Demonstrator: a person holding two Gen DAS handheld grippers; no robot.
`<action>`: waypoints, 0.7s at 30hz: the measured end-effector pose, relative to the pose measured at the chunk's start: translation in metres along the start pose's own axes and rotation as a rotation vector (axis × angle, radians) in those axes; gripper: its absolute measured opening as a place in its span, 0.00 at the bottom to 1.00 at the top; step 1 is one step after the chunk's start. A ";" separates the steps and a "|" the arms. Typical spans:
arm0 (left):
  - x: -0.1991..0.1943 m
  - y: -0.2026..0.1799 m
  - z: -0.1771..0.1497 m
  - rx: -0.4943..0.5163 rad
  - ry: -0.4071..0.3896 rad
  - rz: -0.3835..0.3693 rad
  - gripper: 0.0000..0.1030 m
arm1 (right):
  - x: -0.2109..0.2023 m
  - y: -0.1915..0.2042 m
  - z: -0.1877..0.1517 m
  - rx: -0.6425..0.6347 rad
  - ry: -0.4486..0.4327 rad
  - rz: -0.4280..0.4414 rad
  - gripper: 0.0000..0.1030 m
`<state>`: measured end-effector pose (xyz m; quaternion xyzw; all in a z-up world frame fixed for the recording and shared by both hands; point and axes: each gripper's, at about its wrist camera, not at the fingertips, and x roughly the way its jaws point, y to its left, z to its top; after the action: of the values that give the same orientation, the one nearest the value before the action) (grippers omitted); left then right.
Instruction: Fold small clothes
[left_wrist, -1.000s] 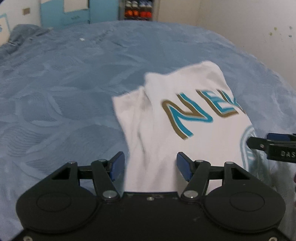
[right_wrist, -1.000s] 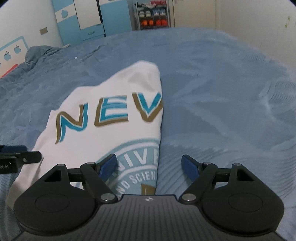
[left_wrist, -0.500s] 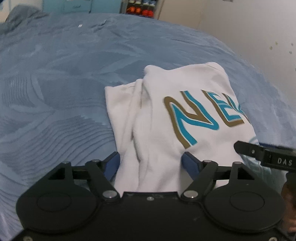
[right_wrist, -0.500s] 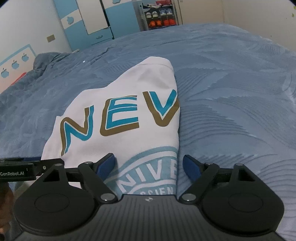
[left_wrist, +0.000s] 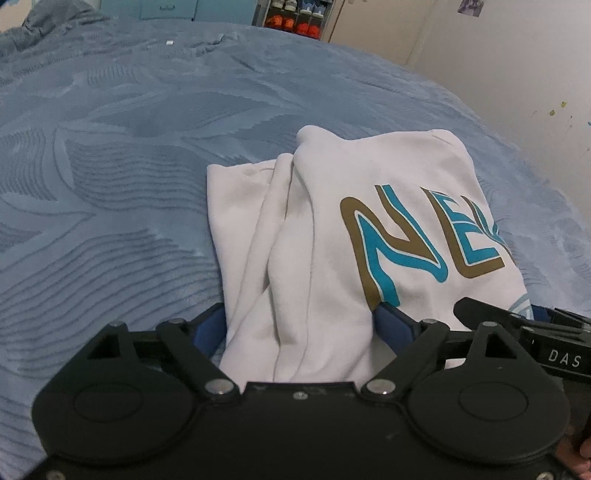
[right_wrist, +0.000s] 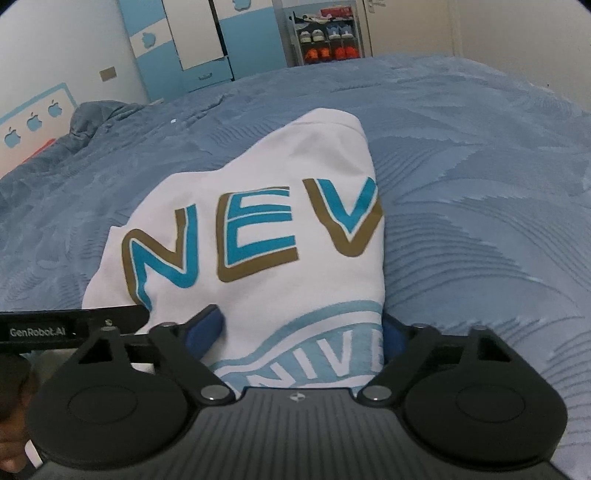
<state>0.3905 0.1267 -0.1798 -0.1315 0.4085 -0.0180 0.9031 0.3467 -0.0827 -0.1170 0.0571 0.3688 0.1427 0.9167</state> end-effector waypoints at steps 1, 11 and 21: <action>0.000 -0.002 -0.001 0.010 -0.007 -0.004 0.82 | -0.002 0.001 0.000 -0.005 -0.005 -0.001 0.85; -0.016 -0.020 -0.005 0.138 -0.082 0.011 0.26 | -0.017 -0.005 0.007 0.026 -0.014 0.021 0.35; -0.036 -0.021 -0.006 0.097 -0.112 0.013 0.21 | -0.043 0.013 0.018 -0.035 -0.072 0.012 0.27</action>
<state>0.3637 0.1105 -0.1519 -0.0857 0.3567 -0.0246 0.9300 0.3269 -0.0831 -0.0733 0.0481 0.3324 0.1525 0.9295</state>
